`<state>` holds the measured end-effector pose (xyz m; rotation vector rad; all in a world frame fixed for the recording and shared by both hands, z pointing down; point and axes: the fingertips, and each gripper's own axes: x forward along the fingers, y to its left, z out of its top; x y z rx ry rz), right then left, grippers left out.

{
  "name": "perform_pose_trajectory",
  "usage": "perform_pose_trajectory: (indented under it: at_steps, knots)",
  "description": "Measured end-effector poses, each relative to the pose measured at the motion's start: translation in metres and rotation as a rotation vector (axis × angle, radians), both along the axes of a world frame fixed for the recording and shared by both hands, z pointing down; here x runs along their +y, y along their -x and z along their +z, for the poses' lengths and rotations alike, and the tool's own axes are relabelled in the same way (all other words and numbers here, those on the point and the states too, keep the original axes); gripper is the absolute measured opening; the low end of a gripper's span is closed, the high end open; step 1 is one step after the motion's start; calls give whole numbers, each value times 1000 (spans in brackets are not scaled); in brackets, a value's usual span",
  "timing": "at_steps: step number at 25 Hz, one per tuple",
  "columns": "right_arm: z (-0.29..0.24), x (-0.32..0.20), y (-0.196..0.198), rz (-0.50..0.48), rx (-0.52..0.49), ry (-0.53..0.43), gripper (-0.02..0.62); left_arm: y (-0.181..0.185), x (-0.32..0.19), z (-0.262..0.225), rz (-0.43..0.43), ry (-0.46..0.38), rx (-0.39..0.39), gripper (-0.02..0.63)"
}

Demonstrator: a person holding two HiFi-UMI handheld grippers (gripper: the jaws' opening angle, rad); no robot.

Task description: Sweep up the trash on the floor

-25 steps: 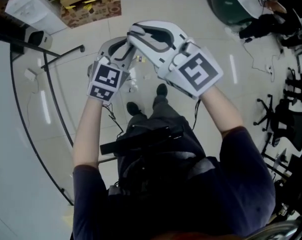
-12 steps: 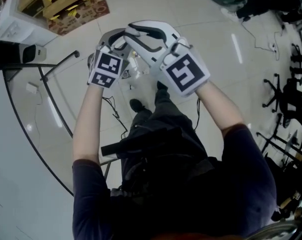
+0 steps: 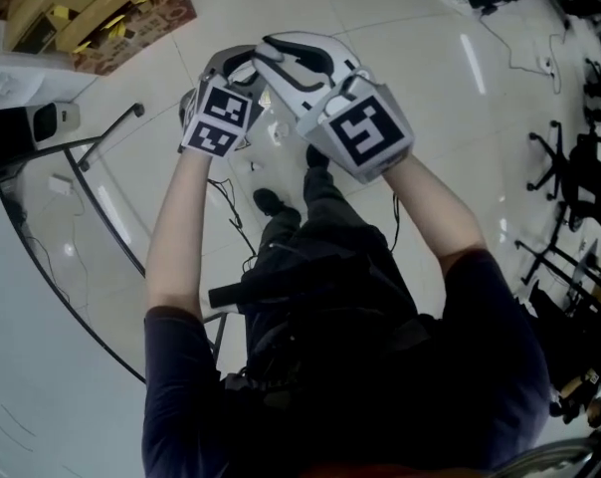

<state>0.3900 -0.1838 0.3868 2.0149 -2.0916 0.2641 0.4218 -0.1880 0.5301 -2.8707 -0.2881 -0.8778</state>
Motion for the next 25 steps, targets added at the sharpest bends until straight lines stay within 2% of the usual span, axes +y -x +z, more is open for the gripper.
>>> perform_pose_trajectory:
  at_steps: [6, 15, 21, 25]
  knots:
    - [31, 4, -25, 61, -32, 38, 97, -21, 8, 33, 29, 16, -36, 89]
    - [80, 7, -28, 69, -20, 102, 97, -25, 13, 82, 70, -10, -98, 89]
    - [96, 9, -35, 87, -33, 135, 97, -31, 13, 97, 47, -15, -87, 89]
    - [106, 17, -32, 97, -23, 175, 98, -34, 21, 106, 127, -56, -127, 91]
